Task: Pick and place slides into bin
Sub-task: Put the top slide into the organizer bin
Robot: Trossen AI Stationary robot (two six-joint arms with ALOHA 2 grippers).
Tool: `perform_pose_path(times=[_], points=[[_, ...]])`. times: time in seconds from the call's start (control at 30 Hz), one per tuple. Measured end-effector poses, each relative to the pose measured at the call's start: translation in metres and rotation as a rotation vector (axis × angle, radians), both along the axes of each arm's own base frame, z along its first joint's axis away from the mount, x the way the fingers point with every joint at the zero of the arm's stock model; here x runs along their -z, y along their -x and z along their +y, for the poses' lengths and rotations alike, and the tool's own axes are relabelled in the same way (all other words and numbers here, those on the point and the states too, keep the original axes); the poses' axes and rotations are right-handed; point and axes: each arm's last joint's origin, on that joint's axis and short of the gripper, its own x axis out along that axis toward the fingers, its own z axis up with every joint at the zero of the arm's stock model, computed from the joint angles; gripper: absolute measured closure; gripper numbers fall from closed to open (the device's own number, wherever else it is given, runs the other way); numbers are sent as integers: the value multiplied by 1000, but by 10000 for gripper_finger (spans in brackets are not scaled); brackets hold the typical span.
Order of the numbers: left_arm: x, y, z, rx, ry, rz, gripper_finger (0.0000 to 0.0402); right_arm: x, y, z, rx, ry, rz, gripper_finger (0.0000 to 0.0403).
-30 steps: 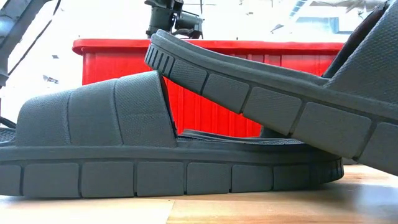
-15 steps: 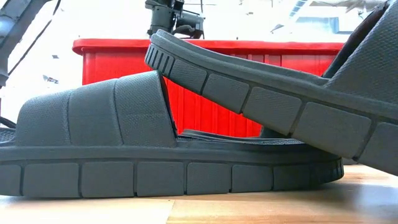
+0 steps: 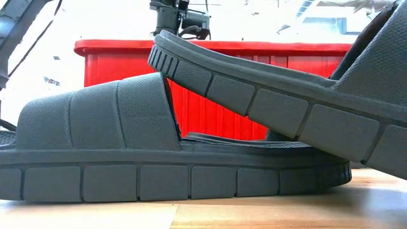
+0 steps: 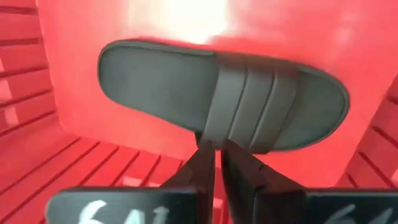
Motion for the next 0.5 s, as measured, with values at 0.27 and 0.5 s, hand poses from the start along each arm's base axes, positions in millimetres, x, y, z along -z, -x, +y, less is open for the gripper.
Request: perform_pose_path(times=[0.27,0.5], points=[[-9,-12,0,28,71,-213,386,0,0,0,0,0,0,403],[-52,-12,-6,65,151,-563,386,0,0,0,0,0,-1,403]])
